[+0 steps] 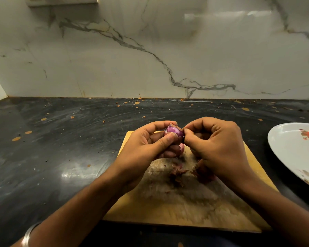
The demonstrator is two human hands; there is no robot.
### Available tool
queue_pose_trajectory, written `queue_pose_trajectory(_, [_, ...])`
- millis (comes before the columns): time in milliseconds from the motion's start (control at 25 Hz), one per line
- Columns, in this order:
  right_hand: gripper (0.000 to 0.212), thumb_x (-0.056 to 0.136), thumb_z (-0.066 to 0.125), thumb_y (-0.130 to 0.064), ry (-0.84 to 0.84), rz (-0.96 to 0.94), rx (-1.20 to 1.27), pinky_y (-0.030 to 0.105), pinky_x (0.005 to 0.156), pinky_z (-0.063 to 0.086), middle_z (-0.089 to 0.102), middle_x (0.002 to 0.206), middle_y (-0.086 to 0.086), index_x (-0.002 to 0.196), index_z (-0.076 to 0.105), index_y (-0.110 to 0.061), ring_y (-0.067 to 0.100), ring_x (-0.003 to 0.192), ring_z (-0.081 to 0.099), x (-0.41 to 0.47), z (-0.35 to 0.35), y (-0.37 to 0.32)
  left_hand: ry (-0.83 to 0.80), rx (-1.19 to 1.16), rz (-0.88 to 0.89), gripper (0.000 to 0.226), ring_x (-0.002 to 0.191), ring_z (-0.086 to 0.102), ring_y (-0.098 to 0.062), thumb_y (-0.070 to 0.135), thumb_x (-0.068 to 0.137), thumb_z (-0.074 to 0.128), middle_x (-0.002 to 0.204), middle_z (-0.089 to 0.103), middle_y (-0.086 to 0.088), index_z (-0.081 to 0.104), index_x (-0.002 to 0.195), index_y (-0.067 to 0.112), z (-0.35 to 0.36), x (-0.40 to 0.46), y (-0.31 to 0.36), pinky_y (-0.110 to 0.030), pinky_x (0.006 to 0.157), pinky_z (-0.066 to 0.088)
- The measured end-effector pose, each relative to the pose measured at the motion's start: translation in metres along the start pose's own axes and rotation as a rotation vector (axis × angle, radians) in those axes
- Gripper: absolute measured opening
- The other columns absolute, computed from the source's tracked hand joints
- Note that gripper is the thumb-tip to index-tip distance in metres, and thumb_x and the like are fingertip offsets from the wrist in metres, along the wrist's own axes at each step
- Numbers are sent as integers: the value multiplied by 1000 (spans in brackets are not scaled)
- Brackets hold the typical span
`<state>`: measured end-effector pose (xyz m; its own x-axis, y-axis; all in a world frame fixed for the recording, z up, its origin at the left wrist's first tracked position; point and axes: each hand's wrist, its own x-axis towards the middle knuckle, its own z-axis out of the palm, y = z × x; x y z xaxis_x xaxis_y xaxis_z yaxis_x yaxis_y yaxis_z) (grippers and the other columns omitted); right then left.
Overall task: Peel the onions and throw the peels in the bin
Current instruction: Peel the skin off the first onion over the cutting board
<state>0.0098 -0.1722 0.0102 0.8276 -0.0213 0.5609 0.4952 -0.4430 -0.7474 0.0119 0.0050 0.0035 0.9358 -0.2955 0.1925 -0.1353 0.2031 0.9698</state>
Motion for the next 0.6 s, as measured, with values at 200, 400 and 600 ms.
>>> queue_pose_trajectory(200, [6,85,73,-13,-29,35,101,13,49,44,68,59,-11,80,75,-17,4,49,60,-1,2,2,-21,-78,-70,36,88,66,-19,19,92,58,116,69,-14,61,128,15,-2,3,1,-25,73,56])
queue_pose_trajectory(400, [8,86,72,-11,5,95,144,30,56,59,74,70,-1,81,74,-18,10,63,71,1,-2,2,-9,-161,-56,42,79,64,-14,17,86,60,107,69,-13,60,127,10,-5,4,3,-21,66,57])
queue_pose_trajectory(600, [14,82,71,-2,-64,174,146,41,63,63,75,73,5,83,71,-16,22,69,74,4,-7,0,2,-213,-56,41,94,73,-24,17,84,61,114,73,-13,57,124,7,-8,4,4,-28,70,60])
